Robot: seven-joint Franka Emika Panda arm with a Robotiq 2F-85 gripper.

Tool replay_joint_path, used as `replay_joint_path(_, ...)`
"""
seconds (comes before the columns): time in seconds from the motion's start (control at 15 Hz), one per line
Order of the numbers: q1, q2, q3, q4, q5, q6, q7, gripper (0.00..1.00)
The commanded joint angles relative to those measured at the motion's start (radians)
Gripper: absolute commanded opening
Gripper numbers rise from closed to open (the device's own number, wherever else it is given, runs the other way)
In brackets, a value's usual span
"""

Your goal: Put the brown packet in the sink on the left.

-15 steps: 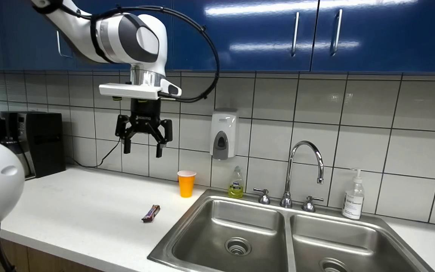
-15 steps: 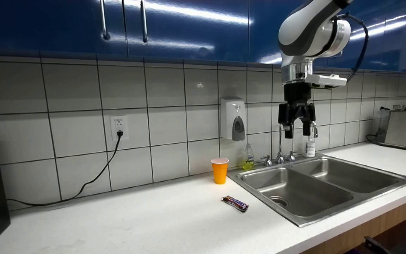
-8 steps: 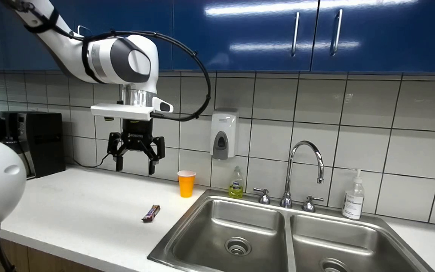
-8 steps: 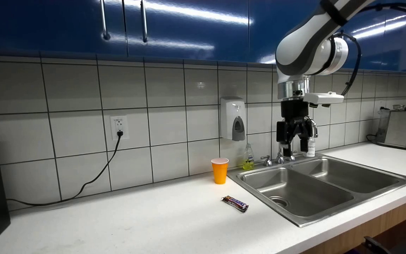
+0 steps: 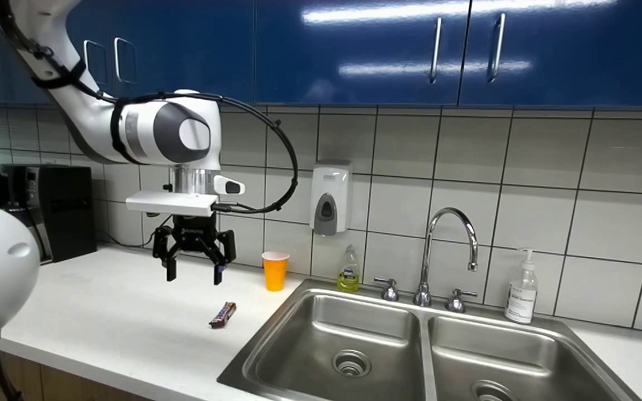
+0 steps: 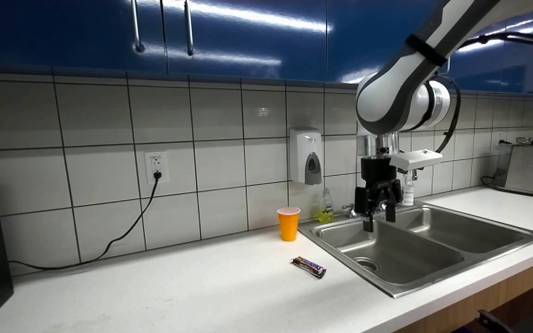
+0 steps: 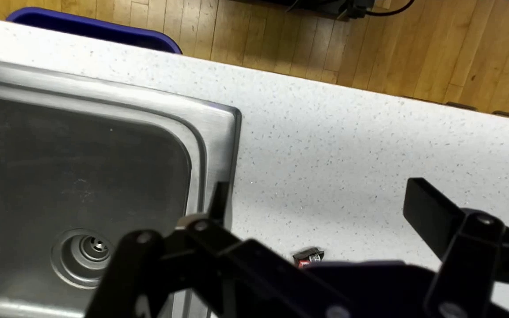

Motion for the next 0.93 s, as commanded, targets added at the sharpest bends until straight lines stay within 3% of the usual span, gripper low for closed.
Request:
replay_joint_path(0.0, 0.01, 0.087, 0.045, 0.018, -0.014, 0.095, 0.058, 1.0)
replay_joint_path(0.4, 0.013, 0.253, 0.093, 0.073, -0.045, 0.217, 0.118, 1.0)
replay_joint_path(0.87, 0.017, 0.461, 0.093, 0.248, -0.085, 0.254, 0.171, 1.0)
